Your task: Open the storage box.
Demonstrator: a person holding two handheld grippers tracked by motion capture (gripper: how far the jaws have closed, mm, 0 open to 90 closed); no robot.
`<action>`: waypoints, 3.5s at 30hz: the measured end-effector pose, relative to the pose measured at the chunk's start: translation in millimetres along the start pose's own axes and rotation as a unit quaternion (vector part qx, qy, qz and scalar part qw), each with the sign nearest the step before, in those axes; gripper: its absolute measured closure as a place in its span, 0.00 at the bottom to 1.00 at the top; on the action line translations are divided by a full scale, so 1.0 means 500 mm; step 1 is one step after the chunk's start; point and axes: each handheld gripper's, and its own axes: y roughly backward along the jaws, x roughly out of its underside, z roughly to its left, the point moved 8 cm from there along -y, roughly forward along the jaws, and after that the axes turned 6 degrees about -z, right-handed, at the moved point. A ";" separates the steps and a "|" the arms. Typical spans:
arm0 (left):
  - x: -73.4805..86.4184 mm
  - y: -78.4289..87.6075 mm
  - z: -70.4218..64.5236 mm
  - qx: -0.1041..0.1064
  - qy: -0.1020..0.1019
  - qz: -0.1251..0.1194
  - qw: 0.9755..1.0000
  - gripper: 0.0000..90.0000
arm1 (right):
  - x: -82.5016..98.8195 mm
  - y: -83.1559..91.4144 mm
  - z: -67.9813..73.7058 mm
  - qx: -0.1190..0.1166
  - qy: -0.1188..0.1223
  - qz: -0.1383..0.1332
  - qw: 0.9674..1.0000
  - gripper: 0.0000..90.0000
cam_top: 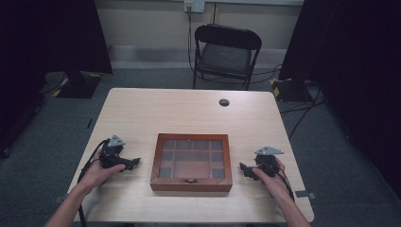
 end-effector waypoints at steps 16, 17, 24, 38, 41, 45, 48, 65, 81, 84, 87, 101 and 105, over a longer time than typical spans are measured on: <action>-0.014 0.014 -0.012 0.011 0.006 0.003 1.000 0.21 | 0.000 0.000 0.000 -0.003 0.001 0.000 1.000 0.14; -0.017 0.016 -0.013 0.012 0.011 -0.003 1.000 0.22 | 0.000 0.000 0.000 -0.003 0.001 0.000 1.000 0.14; -0.048 0.034 -0.038 0.043 -0.001 -0.005 0.999 0.23 | 0.000 -0.001 0.000 -0.003 0.001 0.000 1.000 0.14; -0.120 0.069 -0.139 0.112 -0.041 -0.042 0.992 0.40 | 0.000 0.000 0.000 -0.003 0.001 0.000 1.000 0.14; -0.125 0.071 -0.155 0.127 -0.045 -0.042 0.990 0.43 | 0.000 0.000 0.000 -0.003 0.001 0.000 1.000 0.14; -0.142 0.075 -0.202 0.162 -0.059 -0.051 0.984 0.42 | 0.000 0.000 0.000 -0.002 0.001 0.000 1.000 0.14; -0.150 0.074 -0.225 0.168 -0.063 -0.053 0.982 0.42 | 0.000 0.000 0.000 -0.003 0.001 0.000 1.000 0.14; -0.191 0.048 -0.335 0.239 -0.076 -0.032 0.968 0.59 | -0.001 -0.002 0.000 -0.004 0.002 -0.001 1.000 0.13; -0.189 0.032 -0.441 0.328 -0.104 0.016 0.939 0.78 | -0.001 -0.003 0.000 -0.004 0.001 0.000 1.000 0.13; -0.173 0.035 -0.444 0.344 -0.109 0.025 0.932 0.80 | -0.001 -0.003 0.000 -0.004 0.001 0.000 1.000 0.13; -0.167 0.035 -0.445 0.339 -0.111 0.025 0.934 0.83 | -0.002 -0.003 0.000 -0.004 0.001 0.000 1.000 0.13; -0.160 0.030 -0.450 0.330 -0.132 0.013 0.934 0.89 | -0.002 -0.003 0.000 -0.004 0.001 0.000 1.000 0.13; -0.161 0.028 -0.451 0.329 -0.131 0.010 0.935 0.89 | -0.002 -0.003 0.000 -0.004 0.001 0.000 1.000 0.13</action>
